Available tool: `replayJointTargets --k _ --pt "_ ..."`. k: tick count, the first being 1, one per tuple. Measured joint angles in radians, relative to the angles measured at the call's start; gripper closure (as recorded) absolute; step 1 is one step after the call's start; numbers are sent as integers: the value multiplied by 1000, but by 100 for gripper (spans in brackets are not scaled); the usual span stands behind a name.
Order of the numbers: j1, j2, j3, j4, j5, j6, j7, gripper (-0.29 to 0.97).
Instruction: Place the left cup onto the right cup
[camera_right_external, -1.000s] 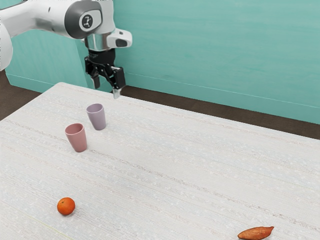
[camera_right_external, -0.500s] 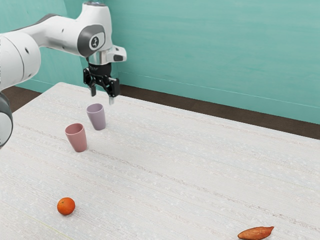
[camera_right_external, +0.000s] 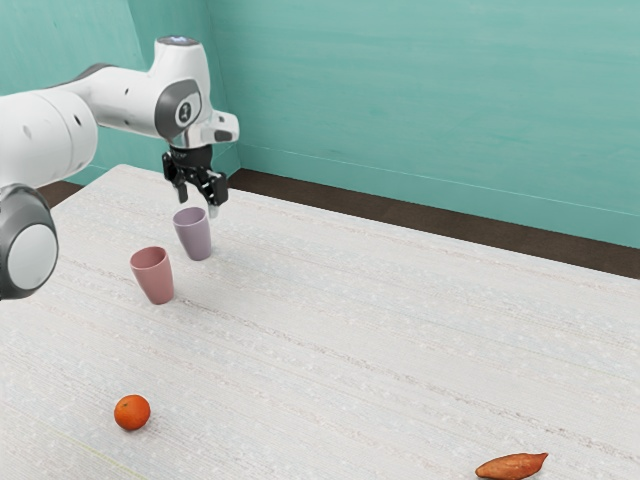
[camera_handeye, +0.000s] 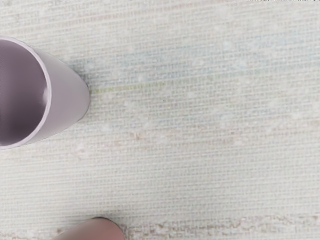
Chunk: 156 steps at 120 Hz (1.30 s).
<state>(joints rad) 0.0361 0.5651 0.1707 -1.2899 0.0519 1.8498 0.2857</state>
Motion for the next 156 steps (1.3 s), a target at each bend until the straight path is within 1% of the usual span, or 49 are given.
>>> replayJointTargets --k 23,38,49,90,121,156 --pt "22 54 -11 39 -7 26 40 10" --pt "73 122 -62 108 -8 37 66 10" --pt "109 150 -87 131 -9 43 83 10" --pt "145 184 -101 154 -9 55 134 10" --pt "191 221 -139 178 -7 76 167 10" --pt "199 245 -157 206 5 92 206 11"
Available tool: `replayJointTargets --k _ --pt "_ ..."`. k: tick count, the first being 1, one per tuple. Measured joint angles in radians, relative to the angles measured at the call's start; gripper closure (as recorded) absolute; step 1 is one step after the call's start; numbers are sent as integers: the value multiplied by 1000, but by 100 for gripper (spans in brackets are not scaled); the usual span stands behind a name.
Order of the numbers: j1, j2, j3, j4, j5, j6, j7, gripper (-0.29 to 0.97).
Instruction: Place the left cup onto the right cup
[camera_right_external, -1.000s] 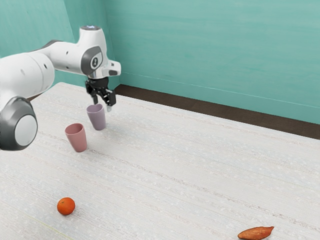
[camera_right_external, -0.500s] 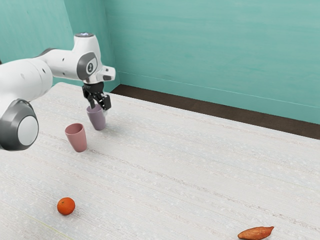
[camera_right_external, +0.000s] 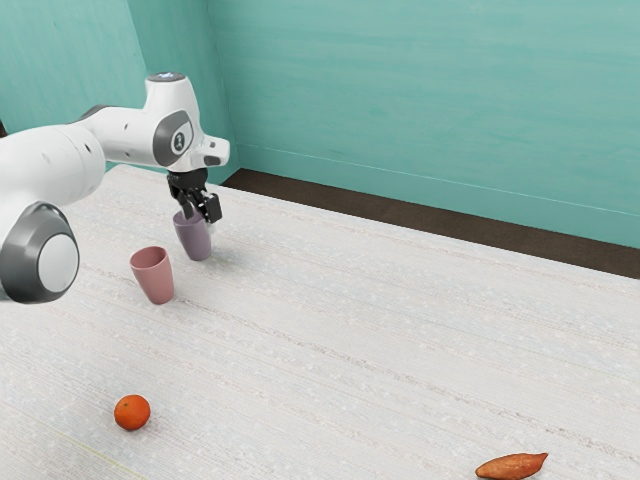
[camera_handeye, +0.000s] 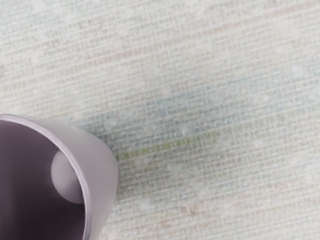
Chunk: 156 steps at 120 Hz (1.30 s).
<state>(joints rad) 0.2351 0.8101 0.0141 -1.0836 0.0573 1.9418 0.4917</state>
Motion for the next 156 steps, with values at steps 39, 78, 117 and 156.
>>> replayJointTargets --k 39,78,117,156 --pt "54 26 -76 6 46 31 41 11" --pt "79 65 -113 22 70 59 66 14" --pt "79 64 -104 32 74 61 78 50" --pt "80 62 -101 35 72 54 83 73"
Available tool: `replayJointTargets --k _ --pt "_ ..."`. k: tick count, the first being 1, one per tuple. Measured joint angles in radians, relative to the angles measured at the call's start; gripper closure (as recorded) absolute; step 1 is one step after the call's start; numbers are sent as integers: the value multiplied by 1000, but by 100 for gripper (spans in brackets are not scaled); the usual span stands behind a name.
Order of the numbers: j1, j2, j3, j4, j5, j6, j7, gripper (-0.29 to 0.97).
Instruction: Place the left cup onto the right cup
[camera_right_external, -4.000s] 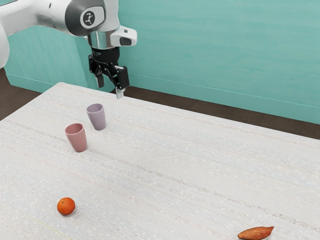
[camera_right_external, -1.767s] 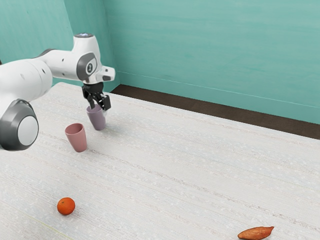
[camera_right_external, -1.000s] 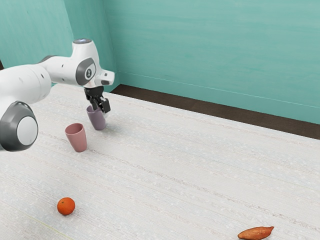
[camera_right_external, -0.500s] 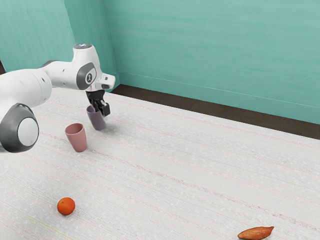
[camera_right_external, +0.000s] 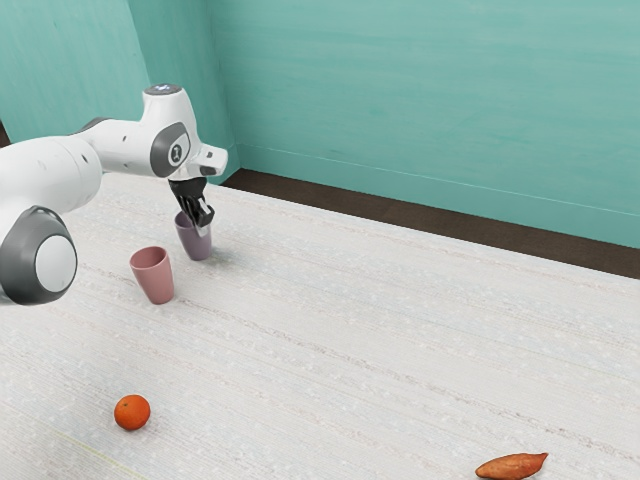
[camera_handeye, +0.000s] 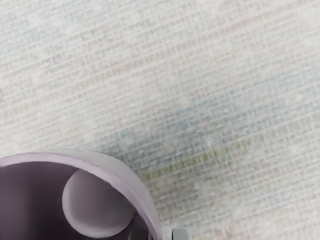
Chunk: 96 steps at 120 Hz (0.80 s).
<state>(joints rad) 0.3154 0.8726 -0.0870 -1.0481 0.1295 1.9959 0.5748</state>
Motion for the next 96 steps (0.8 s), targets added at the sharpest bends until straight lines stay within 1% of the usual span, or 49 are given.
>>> replayJointTargets --k 22,42,62,85,96 --pt "-4 -19 1 -2 0 -3 -1 76" --pt "-24 -94 15 -25 4 -13 -5 78" --pt "-79 -184 64 -105 -5 -31 -11 78" --pt "-130 -325 137 -287 -36 -37 -19 79" --pt "-153 -377 165 -348 -47 -35 -23 79"
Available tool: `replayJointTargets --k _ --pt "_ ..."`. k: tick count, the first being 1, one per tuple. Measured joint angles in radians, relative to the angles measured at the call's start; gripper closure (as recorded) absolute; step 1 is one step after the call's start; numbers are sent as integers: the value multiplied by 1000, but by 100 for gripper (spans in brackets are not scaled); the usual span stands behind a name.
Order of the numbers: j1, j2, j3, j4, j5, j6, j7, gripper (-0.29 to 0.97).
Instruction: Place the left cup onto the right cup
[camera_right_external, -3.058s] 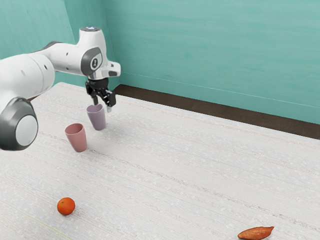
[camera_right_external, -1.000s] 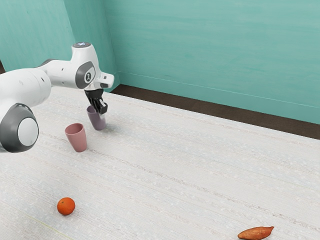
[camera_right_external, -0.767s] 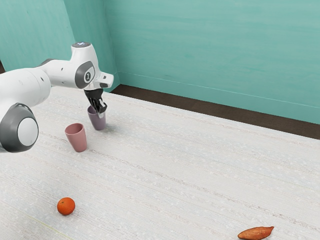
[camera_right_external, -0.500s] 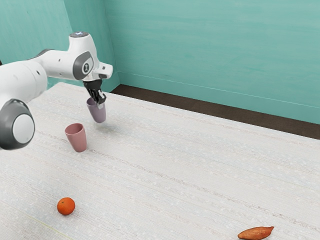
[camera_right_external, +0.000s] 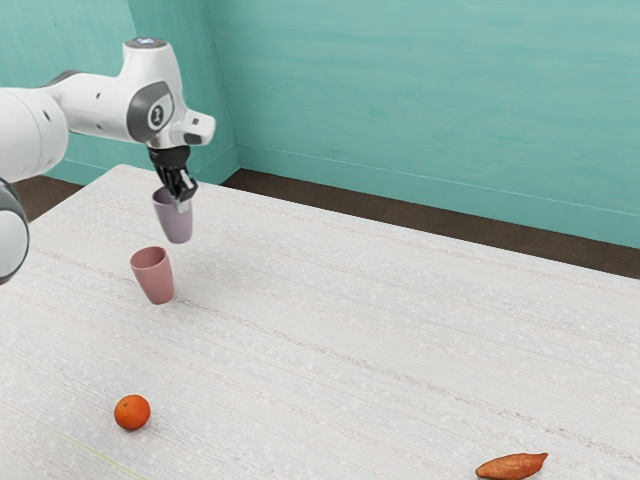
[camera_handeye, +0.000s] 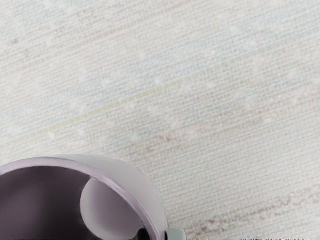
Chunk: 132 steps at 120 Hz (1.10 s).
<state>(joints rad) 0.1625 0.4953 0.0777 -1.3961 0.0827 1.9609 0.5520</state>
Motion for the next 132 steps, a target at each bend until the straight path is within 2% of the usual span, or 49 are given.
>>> replayJointTargets --k 35,73,132 --pt "-42 -121 54 -137 -14 9 -10 79" --pt "-58 -187 95 -246 -17 24 -20 79" --pt "-64 -204 117 -287 -17 37 -32 79"
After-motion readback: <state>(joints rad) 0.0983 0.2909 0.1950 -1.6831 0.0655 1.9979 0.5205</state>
